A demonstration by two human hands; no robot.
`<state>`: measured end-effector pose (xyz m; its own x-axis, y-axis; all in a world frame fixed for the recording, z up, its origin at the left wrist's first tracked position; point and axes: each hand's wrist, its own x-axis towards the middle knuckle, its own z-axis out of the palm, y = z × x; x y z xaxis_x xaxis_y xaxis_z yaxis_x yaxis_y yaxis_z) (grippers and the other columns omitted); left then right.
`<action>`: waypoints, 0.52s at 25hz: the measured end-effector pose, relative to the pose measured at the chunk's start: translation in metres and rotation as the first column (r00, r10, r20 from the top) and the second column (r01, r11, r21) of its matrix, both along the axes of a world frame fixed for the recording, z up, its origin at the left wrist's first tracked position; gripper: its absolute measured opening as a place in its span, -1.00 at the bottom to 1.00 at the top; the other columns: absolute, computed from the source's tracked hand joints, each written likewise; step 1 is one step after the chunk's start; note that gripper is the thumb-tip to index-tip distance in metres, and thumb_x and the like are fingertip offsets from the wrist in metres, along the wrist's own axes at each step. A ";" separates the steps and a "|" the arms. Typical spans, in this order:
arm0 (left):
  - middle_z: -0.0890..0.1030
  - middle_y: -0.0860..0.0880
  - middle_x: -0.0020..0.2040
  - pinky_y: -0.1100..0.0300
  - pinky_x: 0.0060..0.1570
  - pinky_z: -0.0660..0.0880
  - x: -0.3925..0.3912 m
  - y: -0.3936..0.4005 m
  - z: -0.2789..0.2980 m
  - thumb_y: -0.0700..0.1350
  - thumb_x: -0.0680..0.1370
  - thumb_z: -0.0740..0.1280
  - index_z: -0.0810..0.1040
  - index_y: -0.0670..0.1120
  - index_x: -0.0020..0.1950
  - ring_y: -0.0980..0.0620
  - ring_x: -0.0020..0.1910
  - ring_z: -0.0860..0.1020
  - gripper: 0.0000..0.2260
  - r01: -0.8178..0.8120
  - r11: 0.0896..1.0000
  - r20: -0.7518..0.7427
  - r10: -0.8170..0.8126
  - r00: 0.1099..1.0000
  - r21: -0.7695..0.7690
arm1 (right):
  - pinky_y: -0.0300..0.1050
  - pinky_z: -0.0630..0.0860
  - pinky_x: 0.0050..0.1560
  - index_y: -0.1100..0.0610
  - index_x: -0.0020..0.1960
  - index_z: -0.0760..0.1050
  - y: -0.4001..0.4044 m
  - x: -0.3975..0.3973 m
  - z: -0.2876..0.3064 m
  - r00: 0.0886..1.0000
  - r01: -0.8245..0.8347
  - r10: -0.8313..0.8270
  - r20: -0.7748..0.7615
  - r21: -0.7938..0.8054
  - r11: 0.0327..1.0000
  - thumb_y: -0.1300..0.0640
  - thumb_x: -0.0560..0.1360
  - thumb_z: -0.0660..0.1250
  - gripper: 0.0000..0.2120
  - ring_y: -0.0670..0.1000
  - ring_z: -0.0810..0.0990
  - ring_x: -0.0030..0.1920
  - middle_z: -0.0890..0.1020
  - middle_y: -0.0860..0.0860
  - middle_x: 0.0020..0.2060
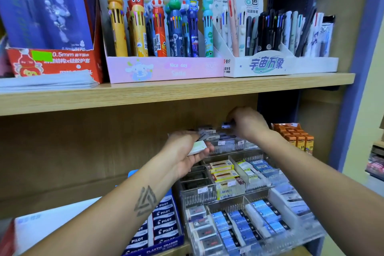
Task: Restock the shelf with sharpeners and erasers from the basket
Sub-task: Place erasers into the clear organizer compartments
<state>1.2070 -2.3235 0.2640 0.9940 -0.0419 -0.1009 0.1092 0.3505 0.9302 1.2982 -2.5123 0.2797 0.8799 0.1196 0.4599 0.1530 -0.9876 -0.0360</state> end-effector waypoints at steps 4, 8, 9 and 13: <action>0.63 -0.32 -0.10 0.25 -0.51 0.54 0.007 0.003 -0.001 -0.33 0.62 0.27 0.56 -0.25 0.12 -0.09 -0.43 0.62 -0.88 -0.026 0.999 0.018 0.026 0.999 0.033 | 0.01 0.62 -0.04 0.06 0.15 0.59 0.015 0.030 -0.013 0.998 0.004 -0.010 -0.056 -0.109 0.994 0.28 0.50 0.35 -0.74 0.17 0.63 0.06 0.63 0.09 0.10; 0.63 -0.33 -0.05 0.25 -0.47 0.56 0.011 0.006 -0.005 -0.37 0.62 0.19 0.52 -0.29 0.12 -0.10 -0.35 0.62 -0.85 -0.018 0.997 -0.022 0.019 1.000 0.079 | -0.05 0.60 0.11 0.04 0.14 0.65 0.021 0.044 -0.022 0.995 -0.048 0.050 -0.088 0.020 0.999 0.33 0.51 0.36 -0.70 0.10 0.64 0.12 0.64 0.07 0.16; 0.63 -0.34 -0.04 0.25 -0.47 0.55 0.011 0.007 -0.006 -0.38 0.62 0.17 0.50 -0.29 0.09 -0.10 -0.35 0.62 -0.87 -0.015 0.996 -0.027 0.017 0.999 0.091 | -0.09 0.57 0.16 0.04 0.16 0.64 0.020 0.043 -0.023 0.993 -0.061 0.066 -0.093 0.060 0.996 0.35 0.51 0.35 -0.68 0.08 0.62 0.16 0.63 0.07 0.19; 0.65 -0.34 -0.12 0.25 -0.50 0.50 0.007 0.006 -0.007 -0.36 0.63 0.17 0.44 -0.27 0.05 -0.10 -0.37 0.61 -0.92 -0.004 0.990 0.000 0.004 1.000 0.140 | -0.30 0.56 -0.01 0.06 0.19 0.64 0.015 0.004 -0.007 0.979 -0.183 0.203 -0.008 0.406 0.896 0.44 0.46 0.23 -0.55 -0.02 0.61 0.16 0.64 0.03 0.18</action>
